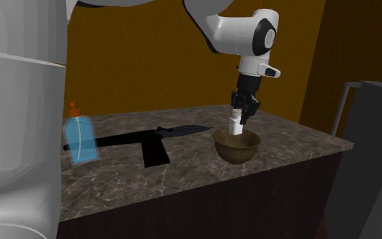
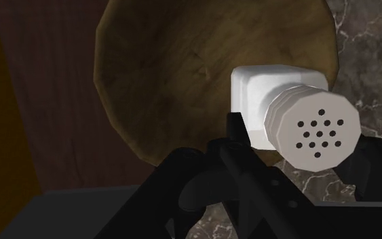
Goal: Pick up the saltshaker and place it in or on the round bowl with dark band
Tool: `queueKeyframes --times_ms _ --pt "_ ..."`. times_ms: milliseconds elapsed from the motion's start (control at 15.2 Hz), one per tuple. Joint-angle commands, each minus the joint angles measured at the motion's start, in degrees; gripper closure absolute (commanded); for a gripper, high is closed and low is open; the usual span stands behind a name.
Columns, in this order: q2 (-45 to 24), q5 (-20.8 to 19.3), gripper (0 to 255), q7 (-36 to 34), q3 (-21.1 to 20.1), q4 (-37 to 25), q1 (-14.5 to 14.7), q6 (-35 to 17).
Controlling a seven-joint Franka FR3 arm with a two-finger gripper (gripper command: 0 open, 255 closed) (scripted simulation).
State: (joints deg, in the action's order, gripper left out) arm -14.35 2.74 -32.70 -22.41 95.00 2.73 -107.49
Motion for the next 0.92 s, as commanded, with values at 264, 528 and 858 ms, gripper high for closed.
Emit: queueKeyframes --times_ms 264,528,858 --pt "0.0 0.0 0 0.0 0.0 0.0 0.0 0.0" --pt "0.3 0.1 0 0.0 0.0 -3.4 -0.2 3.7" --pt "0.3 0.0 0 0.0 0.1 -6.9 -0.3 7.2"
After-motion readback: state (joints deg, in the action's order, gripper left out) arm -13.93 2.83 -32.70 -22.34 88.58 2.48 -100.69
